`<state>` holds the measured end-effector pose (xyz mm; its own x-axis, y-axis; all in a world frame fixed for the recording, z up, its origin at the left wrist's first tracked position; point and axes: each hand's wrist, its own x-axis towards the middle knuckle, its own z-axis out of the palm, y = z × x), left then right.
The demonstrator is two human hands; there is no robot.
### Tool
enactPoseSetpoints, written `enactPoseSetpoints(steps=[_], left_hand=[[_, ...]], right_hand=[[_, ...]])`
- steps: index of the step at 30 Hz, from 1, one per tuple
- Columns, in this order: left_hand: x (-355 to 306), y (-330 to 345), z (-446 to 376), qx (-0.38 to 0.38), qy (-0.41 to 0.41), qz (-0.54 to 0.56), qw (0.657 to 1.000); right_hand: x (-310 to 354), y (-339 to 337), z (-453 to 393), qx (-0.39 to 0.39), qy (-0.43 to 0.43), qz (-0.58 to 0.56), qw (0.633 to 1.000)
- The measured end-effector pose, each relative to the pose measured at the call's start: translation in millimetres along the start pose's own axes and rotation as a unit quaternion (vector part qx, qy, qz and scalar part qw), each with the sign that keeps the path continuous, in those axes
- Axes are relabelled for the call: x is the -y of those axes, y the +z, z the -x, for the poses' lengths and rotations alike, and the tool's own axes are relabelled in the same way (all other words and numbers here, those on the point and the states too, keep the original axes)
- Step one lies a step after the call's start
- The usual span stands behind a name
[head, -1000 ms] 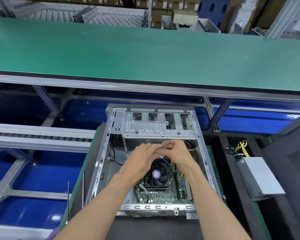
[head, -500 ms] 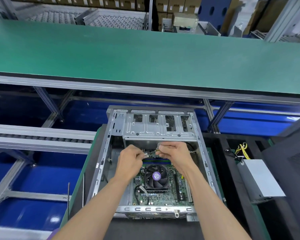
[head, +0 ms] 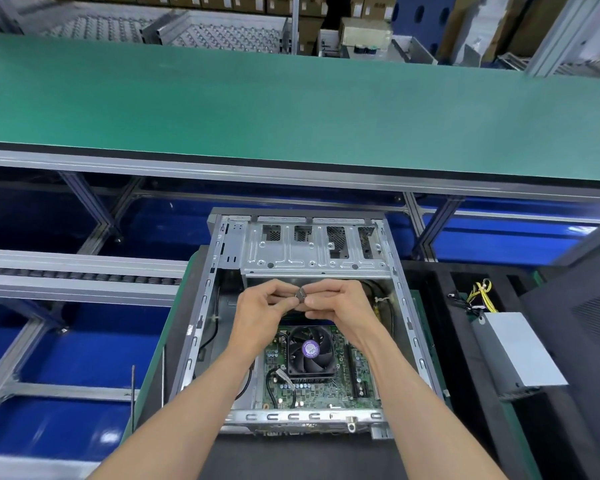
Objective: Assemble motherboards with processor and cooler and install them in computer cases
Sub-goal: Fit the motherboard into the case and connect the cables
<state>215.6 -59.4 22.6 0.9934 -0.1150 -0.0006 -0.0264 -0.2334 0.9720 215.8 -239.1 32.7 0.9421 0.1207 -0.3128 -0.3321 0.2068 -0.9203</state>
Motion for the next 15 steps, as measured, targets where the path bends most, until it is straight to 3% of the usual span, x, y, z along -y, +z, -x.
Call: enactPoseSetpoints(steps=[7,15], left_hand=[[5.8,-3.5,-2.3,0.012,-0.022,0.086,0.996],[2.4,-2.8,-2.5,0.019,-0.021,0.094,0.995]], right_hand=[[-0.2,3.4,-0.2,0.021,-0.014,-0.023,0.999],[-0.4,4.9,-0.2,0.010,-0.022,-0.014,1.000]])
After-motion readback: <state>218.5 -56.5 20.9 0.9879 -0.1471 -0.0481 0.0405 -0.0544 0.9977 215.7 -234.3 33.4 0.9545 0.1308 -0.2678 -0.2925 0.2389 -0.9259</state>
